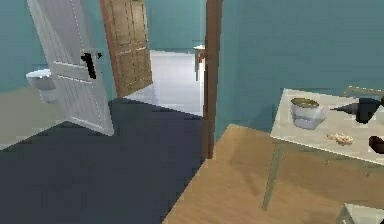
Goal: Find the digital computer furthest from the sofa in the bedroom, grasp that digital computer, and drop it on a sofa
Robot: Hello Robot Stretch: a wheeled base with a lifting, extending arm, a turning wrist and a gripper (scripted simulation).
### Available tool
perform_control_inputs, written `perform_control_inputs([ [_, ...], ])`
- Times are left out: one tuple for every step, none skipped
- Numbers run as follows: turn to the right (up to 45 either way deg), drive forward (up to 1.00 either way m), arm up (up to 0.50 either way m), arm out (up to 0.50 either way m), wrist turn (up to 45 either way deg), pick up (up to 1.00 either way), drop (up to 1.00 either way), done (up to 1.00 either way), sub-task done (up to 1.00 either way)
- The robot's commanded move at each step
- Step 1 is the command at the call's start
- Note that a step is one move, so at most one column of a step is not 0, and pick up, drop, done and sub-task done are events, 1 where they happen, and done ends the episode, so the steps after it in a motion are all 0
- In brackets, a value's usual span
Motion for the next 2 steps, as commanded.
perform_control_inputs([
  [0.0,0.10,0.00,0.00,0.0,0.00,0.00,0.00,0.00],
  [-15.0,0.00,0.00,0.00,0.0,0.00,0.00,0.00,0.00],
])
